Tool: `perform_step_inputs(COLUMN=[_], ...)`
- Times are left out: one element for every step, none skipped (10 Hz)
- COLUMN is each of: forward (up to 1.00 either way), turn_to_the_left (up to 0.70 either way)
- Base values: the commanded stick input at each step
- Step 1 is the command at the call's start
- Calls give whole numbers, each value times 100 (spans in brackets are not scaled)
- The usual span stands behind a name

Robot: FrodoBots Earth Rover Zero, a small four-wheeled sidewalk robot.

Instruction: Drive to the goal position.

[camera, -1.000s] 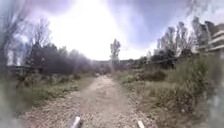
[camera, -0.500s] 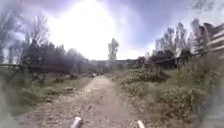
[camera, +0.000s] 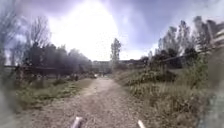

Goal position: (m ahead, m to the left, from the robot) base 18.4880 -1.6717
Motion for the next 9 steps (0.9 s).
perform_step_inputs(forward=[70, 70, 70, 70, 70, 70, 70, 70, 70], turn_to_the_left=[0, 0, 0, 0, 0, 0, 0, -15, -35])
